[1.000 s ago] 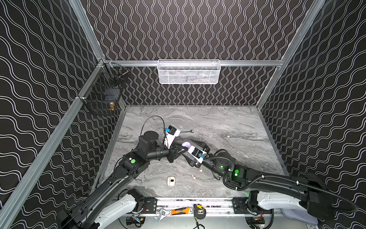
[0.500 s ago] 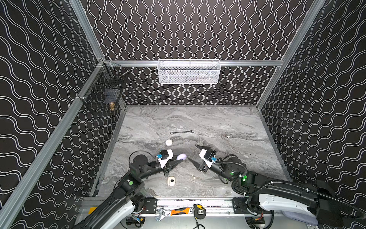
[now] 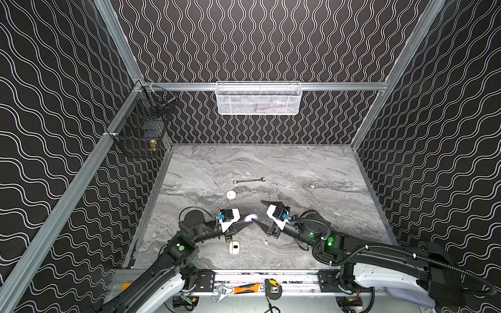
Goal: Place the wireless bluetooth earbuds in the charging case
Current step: 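Grasp the purple case with the left gripper while the right gripper keeps holding it, then release the case with the right gripper and lower it over the purple earbuds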
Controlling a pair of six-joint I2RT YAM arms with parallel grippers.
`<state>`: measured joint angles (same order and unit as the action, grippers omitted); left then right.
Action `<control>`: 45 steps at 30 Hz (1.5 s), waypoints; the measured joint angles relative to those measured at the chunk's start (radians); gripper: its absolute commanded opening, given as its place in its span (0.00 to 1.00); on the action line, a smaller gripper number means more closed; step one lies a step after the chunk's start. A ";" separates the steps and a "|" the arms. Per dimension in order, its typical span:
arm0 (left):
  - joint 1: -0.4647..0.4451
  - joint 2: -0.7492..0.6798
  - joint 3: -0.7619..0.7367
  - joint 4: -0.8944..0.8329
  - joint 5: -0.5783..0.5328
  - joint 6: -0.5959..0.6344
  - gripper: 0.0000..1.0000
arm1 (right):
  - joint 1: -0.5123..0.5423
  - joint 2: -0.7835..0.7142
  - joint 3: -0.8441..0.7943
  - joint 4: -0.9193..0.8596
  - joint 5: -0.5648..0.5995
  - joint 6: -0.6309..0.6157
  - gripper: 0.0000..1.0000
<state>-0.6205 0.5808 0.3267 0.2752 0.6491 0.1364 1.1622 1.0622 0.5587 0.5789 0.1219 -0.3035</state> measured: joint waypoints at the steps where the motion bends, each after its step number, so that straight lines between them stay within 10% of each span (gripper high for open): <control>1: 0.000 -0.003 0.000 -0.001 -0.003 0.000 0.00 | 0.000 0.005 0.001 0.005 0.000 0.000 0.70; 28: 0.005 -0.010 -0.021 0.109 -0.036 -0.014 0.00 | -0.046 0.048 0.071 -0.008 0.141 0.063 0.64; 34: -0.001 0.007 -0.074 0.186 0.008 -0.063 0.00 | -0.058 -0.065 0.117 -0.115 0.269 0.267 0.66; 45: -0.002 0.196 -0.123 0.539 -0.100 -0.262 0.00 | -0.187 -0.067 0.195 -0.821 0.322 0.888 0.63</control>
<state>-0.6220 0.7765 0.2039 0.8143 0.5495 -0.1253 0.9756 0.9951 0.7536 -0.2420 0.4442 0.5850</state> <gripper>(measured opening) 0.198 0.629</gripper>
